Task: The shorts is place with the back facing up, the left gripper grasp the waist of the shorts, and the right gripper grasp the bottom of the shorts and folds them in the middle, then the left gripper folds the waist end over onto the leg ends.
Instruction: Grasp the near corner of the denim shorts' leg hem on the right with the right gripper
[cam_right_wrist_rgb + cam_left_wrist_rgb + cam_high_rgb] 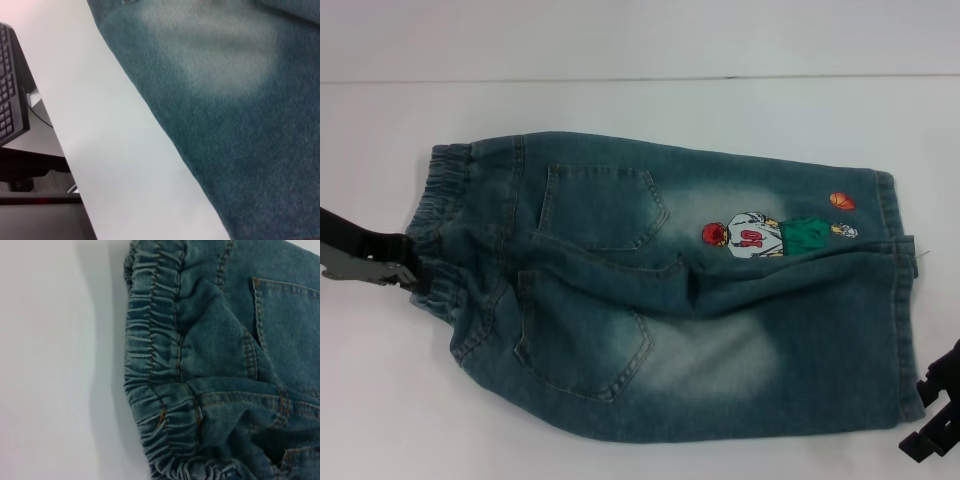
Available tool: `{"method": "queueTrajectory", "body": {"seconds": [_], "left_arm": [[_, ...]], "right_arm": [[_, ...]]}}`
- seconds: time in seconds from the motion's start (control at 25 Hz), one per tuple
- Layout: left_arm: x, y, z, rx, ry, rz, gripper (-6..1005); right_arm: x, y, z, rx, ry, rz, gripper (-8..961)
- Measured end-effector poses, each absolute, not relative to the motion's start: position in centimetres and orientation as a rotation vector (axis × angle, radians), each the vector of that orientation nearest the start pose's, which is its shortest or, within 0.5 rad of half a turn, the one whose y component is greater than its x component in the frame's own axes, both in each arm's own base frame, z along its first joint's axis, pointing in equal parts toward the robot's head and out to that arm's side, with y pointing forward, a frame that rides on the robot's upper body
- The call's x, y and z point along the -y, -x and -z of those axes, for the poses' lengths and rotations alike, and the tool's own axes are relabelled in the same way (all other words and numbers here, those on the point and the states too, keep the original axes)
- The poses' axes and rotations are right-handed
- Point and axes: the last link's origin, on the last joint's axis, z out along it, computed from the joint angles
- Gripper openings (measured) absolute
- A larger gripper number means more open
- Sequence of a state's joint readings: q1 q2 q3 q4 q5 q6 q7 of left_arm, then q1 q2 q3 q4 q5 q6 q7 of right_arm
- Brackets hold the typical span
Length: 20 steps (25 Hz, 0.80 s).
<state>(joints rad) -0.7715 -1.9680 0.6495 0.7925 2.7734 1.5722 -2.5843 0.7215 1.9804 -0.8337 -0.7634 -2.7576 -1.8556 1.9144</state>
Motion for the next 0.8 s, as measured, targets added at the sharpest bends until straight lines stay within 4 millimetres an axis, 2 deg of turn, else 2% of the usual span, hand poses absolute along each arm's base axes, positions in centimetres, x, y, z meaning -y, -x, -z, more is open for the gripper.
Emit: {"method": "queueTrajectory", "body": {"seconds": [0.24, 0.64, 0.8], "left_arm": [[-37.7, 28.1, -5.8, 1.796, 2.171, -0.211, 34], [-37.6, 28.3, -5.7, 1.803, 2.17, -0.208, 33], [-37.6, 28.3, -5.7, 1.804, 2.17, -0.207, 33]], "right_arm": [[-32.1, -27.8, -3.4, -1.128, 3.008, 0.603, 946], [-32.0, -27.5, -2.3, -1.101, 3.025, 0.596, 945], [-31.9, -27.6, -2.2, -1.098, 3.025, 0.601, 868]]}}
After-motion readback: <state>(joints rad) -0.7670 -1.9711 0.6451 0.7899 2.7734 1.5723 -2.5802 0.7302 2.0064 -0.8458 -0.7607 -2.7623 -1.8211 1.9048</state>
